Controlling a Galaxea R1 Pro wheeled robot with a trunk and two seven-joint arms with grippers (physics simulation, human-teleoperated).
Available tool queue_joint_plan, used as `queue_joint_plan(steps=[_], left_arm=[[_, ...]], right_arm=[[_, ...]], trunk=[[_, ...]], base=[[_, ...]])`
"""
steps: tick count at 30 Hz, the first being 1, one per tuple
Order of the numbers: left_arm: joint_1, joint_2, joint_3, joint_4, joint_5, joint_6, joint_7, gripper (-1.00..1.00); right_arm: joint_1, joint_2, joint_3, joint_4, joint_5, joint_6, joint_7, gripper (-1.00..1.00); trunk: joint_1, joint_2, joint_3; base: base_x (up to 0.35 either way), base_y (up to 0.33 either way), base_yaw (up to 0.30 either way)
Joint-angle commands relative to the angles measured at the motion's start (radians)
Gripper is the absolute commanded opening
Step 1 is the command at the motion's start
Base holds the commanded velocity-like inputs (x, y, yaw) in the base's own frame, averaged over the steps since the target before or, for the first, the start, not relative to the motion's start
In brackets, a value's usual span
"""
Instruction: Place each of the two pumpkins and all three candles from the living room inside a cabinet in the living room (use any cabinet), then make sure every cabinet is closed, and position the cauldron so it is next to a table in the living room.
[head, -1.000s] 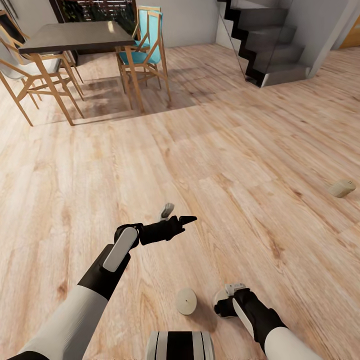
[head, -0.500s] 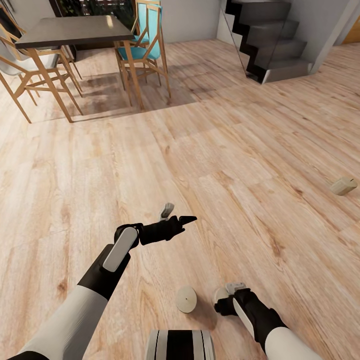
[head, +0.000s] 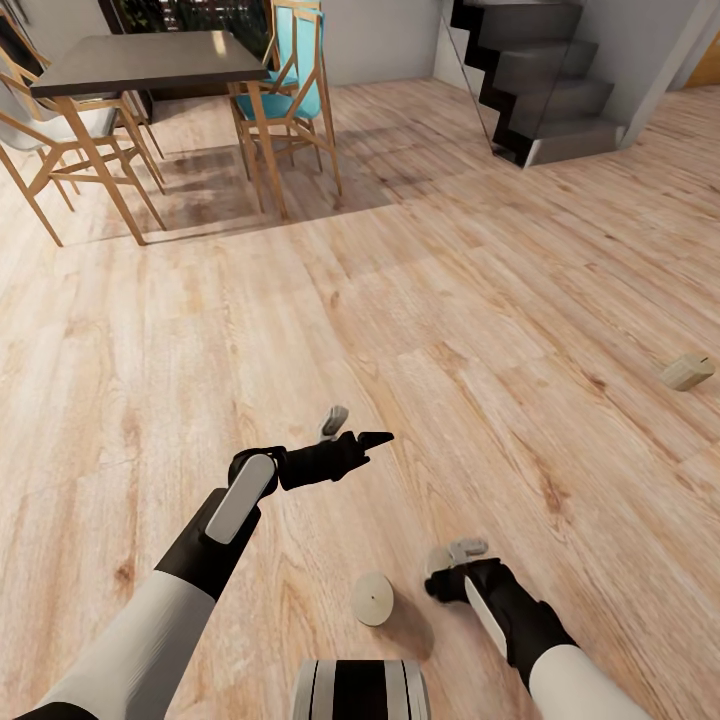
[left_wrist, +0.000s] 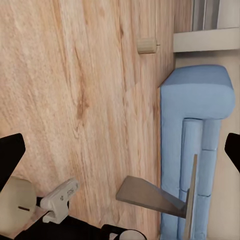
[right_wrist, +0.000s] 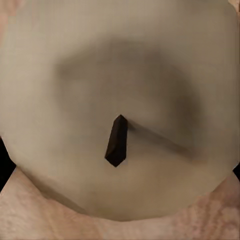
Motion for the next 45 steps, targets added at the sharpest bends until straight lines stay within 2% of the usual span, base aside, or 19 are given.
queue_joint_plan(steps=[1,14,16,18,23,27,31,35,38,43,45], left_arm=[[0.000,0.000,0.000,0.000,0.000,0.000,0.000,1.00],[0.000,0.000,0.000,-0.001,0.000,0.000,0.000,1.00],[0.000,0.001,0.000,0.000,0.000,0.000,0.000,1.00],[0.000,-0.001,0.000,0.001,-0.001,0.000,0.000,1.00],[0.000,0.000,0.000,0.002,-0.003,-0.017,0.002,1.00],[0.000,-0.001,0.000,0.002,-0.005,-0.022,0.011,1.00],[0.000,-0.001,-0.001,0.003,-0.014,-0.023,0.026,1.00],[-0.001,-0.001,-0.001,0.001,-0.024,-0.022,0.108,1.00],[-0.002,-0.002,-0.001,-0.006,-0.024,-0.020,0.212,1.00],[-0.003,-0.011,-0.001,-0.003,-0.024,-0.015,0.294,1.00],[-0.003,-0.012,-0.001,0.002,-0.025,-0.013,0.351,1.00]], right_arm=[[0.000,-0.001,0.000,-0.005,0.000,0.001,0.000,-1.00],[0.003,-0.010,-0.003,-0.072,-0.003,0.007,0.000,-1.00],[0.003,-0.018,-0.004,-0.086,-0.005,0.012,0.000,-1.00],[0.003,-0.032,-0.006,-0.150,-0.008,0.068,0.000,-1.00],[0.003,-0.038,-0.017,-0.263,-0.011,0.167,-0.001,-1.00],[0.001,-0.052,-0.049,-0.300,-0.008,0.257,-0.002,-1.00],[-0.002,-0.058,-0.082,-0.382,-0.009,0.358,-0.002,-1.00],[-0.003,-0.060,-0.096,-0.416,-0.010,0.407,-0.002,-1.00],[-0.003,-0.066,-0.097,-0.419,-0.009,0.414,-0.002,-1.00],[-0.003,-0.071,-0.097,-0.422,-0.010,0.415,-0.001,-1.00],[-0.003,-0.072,-0.098,-0.424,-0.010,0.415,-0.001,-1.00]], trunk=[[0.000,0.000,0.000],[0.000,0.000,0.000],[0.000,0.000,0.000],[0.000,0.000,0.000],[0.000,0.000,0.000],[0.000,0.000,0.000],[0.000,0.000,0.000],[0.000,0.000,0.000],[0.000,0.000,0.000],[0.000,0.000,0.000],[0.000,0.000,0.000]], base=[[0.000,0.000,0.000],[0.000,0.000,0.000],[0.000,0.000,0.000],[0.000,0.000,0.000],[0.000,0.000,0.000],[0.000,0.000,0.000],[0.000,0.000,0.000],[0.000,0.000,0.000],[0.000,0.000,0.000],[0.000,0.000,0.000],[0.000,0.000,0.000]])
